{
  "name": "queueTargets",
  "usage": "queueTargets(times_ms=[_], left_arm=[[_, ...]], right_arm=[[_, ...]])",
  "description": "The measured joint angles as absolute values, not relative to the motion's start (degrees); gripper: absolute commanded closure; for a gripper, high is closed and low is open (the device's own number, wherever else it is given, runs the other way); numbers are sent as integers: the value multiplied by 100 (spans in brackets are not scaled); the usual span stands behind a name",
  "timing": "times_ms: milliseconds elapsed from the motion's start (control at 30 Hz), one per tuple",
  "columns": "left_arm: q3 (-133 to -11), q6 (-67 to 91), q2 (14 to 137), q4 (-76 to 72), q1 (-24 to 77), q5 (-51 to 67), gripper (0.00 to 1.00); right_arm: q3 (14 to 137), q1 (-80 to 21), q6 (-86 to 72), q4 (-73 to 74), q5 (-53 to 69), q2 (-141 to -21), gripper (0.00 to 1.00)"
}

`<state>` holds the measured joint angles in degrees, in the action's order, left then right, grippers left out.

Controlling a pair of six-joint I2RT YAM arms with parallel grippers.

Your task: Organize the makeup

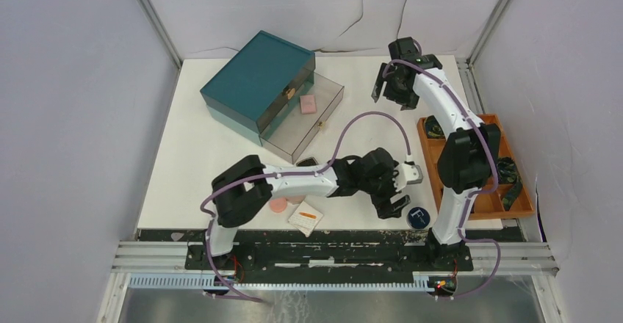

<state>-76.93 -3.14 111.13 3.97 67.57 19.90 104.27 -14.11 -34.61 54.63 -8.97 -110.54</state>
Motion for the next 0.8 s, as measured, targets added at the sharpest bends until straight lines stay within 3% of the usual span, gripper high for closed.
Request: queueTargets(times_ms=[333,800], left_arm=[[-8237,-392,12042,307,7277,1636,13],[-8235,-368,12269,-578,7489,1302,13]], right_arm=[[10425,-1013,-3142,5452,-773,-11056,12],[10208,-941,-3013,5328,-676,-11056,14]])
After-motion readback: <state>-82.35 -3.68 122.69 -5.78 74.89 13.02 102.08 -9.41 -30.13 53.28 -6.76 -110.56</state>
